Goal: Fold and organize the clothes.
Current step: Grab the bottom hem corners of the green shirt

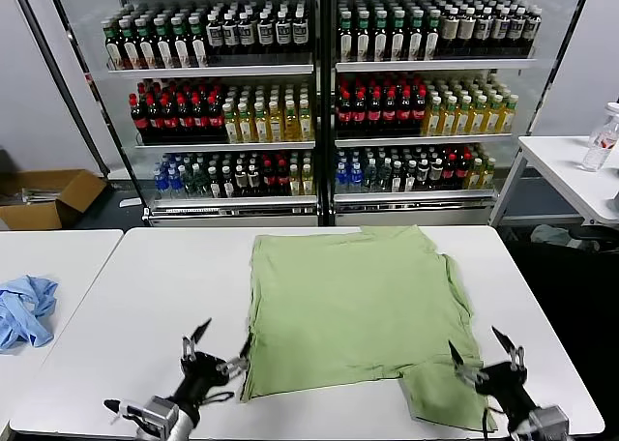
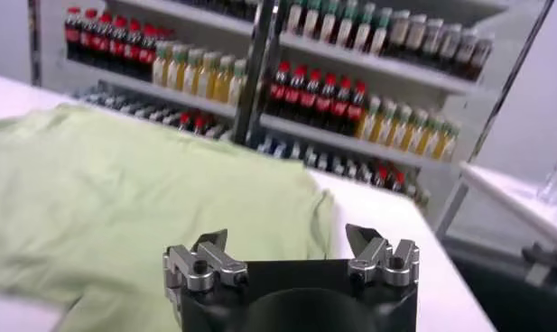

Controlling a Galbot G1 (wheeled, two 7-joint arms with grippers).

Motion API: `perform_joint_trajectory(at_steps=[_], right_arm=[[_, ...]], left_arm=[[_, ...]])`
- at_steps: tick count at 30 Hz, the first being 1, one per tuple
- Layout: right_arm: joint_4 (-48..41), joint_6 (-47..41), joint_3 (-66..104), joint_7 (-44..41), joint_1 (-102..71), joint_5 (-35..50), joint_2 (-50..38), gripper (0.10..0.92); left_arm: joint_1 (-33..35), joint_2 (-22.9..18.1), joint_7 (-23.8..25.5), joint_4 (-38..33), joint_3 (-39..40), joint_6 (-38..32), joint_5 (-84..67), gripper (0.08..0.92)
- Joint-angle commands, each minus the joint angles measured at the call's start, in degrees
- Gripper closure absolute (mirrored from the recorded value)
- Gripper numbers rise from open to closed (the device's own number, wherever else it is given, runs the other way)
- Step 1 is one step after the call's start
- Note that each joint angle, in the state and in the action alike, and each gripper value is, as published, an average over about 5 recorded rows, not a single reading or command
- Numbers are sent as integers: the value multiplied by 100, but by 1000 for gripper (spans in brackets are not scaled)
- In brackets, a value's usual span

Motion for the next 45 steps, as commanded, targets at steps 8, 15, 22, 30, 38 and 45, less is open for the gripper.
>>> perform_joint_trajectory(at_steps=[8, 15, 22, 30, 38, 45], right_arm=[[-136, 2, 222, 149, -629, 534, 95, 202], [-275, -124, 32, 144, -544, 759, 136, 254], [-315, -145, -135, -1, -304, 1113, 126, 447], [-544, -196, -369, -39, 43, 1263, 91, 681], [340, -266, -104, 17, 27, 1549, -16, 896], [469, -862, -95, 587, 1593, 2478, -305, 915]], left_arm=[[167, -5, -407, -12, 631, 1152, -320, 177], [-120, -85, -600, 283, 446, 1204, -488, 177], [-36, -108, -521, 288, 509, 1184, -356, 285], [-52, -192, -431, 364, 627, 1155, -203, 510], [115, -124, -212, -247, 290, 982, 101, 744], [-1131, -21, 15, 250, -121, 1020, -851, 904]])
